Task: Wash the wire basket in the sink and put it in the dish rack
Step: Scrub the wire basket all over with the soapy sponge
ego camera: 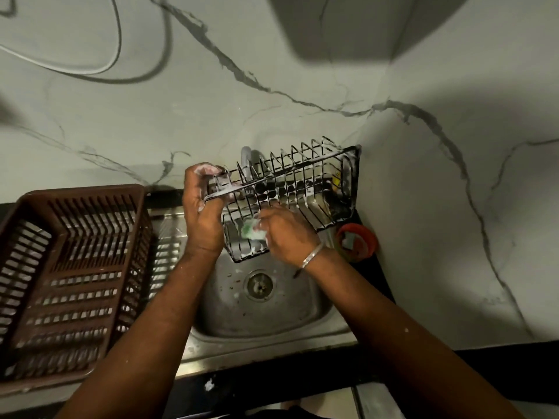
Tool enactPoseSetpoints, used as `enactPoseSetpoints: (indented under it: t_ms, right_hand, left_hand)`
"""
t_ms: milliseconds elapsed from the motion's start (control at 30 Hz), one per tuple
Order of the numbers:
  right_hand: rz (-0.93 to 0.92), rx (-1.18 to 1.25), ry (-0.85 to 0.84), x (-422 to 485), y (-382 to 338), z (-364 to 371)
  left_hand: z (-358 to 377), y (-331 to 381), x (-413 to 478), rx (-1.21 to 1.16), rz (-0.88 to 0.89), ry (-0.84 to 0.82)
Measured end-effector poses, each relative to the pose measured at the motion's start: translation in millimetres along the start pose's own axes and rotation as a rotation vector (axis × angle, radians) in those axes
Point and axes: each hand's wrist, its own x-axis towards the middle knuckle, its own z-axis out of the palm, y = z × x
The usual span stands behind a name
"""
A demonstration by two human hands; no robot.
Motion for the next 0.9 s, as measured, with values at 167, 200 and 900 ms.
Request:
enactPoseSetpoints:
  t_ms: [167, 200, 900]
  right_hand:
    - [0.102, 0.197, 0.209, 7.2, 11.7, -12.0]
    - [0.116, 0.171, 0.282, 8.1, 13.0, -8.2]
    - [0.215, 0.064, 0.381, -7.6, 32.4, 7.6]
  left_hand:
    - [-6.7, 4.9, -0.9, 0.069, 0.004, -0.009]
    - [-6.0, 6.4, -0.2, 0.067, 0.011, -0.003]
    - [-17.6, 11.7, 1.6, 0.127, 0.062, -0.06]
